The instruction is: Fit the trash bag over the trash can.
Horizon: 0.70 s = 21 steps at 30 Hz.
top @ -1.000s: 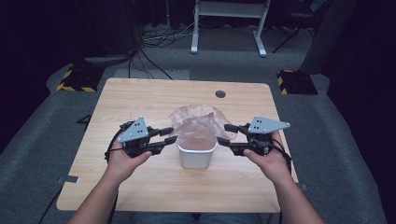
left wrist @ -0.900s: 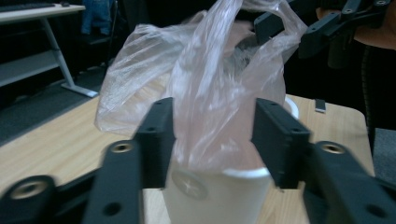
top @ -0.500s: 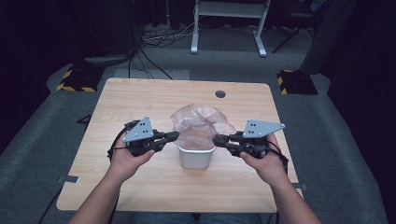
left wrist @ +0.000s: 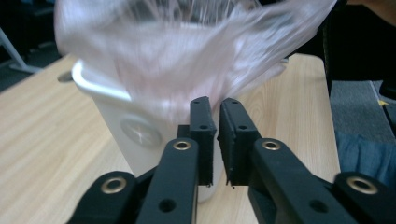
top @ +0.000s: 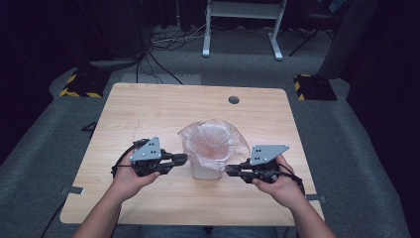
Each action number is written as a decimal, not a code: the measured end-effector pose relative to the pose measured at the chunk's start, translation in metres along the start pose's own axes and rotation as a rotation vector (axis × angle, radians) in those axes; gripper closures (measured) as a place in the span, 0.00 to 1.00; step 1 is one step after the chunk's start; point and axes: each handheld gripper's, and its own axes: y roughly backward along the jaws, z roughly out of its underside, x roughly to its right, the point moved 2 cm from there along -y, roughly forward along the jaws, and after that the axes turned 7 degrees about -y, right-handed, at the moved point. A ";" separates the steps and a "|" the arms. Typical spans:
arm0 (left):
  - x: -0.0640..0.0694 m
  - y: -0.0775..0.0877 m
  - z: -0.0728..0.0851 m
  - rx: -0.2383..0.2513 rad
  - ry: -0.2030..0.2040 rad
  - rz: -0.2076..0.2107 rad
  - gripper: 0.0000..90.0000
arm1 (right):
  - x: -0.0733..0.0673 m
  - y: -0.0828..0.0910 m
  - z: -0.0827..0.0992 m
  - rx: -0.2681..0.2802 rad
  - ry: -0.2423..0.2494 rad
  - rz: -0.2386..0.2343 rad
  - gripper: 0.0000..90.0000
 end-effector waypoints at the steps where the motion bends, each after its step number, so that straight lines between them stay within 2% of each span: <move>1: 0.000 0.000 0.001 -0.002 0.007 0.009 0.88 | 0.000 0.000 0.000 0.000 0.000 0.000 0.85; 2: 0.001 0.000 0.003 -0.004 0.012 0.019 0.86 | 0.000 -0.001 0.001 -0.005 0.002 0.000 0.82; 3: 0.002 0.001 0.005 -0.007 0.034 0.035 0.80 | -0.001 -0.003 0.004 -0.014 0.004 -0.002 0.73; 4: 0.002 0.001 0.005 -0.007 0.034 0.035 0.77 | -0.001 -0.003 0.004 -0.014 0.004 -0.002 0.73; 5: 0.002 0.003 0.005 0.008 0.036 0.029 0.72 | -0.001 -0.003 0.005 -0.013 0.000 -0.002 0.67; 6: 0.002 0.005 0.004 0.022 0.039 0.026 0.72 | -0.002 -0.002 0.004 0.003 -0.001 0.009 0.58; 8: 0.002 0.011 0.001 0.063 0.055 0.025 0.69 | -0.004 0.003 0.002 0.034 0.001 0.018 0.55; 10: -0.001 0.019 -0.006 0.110 0.059 -0.006 0.65 | -0.009 0.015 -0.003 0.081 0.003 0.003 0.52; 11: -0.001 0.019 -0.006 0.110 0.059 -0.006 0.65 | -0.011 0.019 -0.005 0.096 0.008 0.003 0.51; 13: -0.004 0.024 -0.011 0.147 0.070 -0.021 0.64 | -0.011 0.023 -0.007 0.112 0.011 0.009 0.51; 14: -0.007 0.026 -0.013 0.162 0.067 -0.040 0.64 | -0.011 0.027 -0.010 0.128 0.016 0.019 0.52; 15: -0.012 0.029 -0.019 0.186 0.062 -0.074 0.62 | -0.009 0.036 -0.014 0.170 0.022 0.042 0.54; 16: -0.012 0.029 -0.019 0.186 0.062 -0.074 0.62 | -0.009 0.036 -0.014 0.170 0.022 0.042 0.54; 17: -0.016 0.029 -0.025 0.185 0.055 -0.096 0.62 | -0.006 0.044 -0.018 0.208 0.012 0.060 0.63; 19: -0.018 0.027 -0.028 0.182 0.048 -0.103 0.63 | -0.002 0.051 -0.022 0.234 0.005 0.084 0.74; 20: -0.019 0.025 -0.031 0.179 0.044 -0.106 0.63 | -0.002 0.051 -0.022 0.234 0.005 0.084 0.74; 21: -0.021 0.022 -0.035 0.174 0.039 -0.111 0.65 | 0.006 0.055 -0.026 0.232 0.000 0.133 0.84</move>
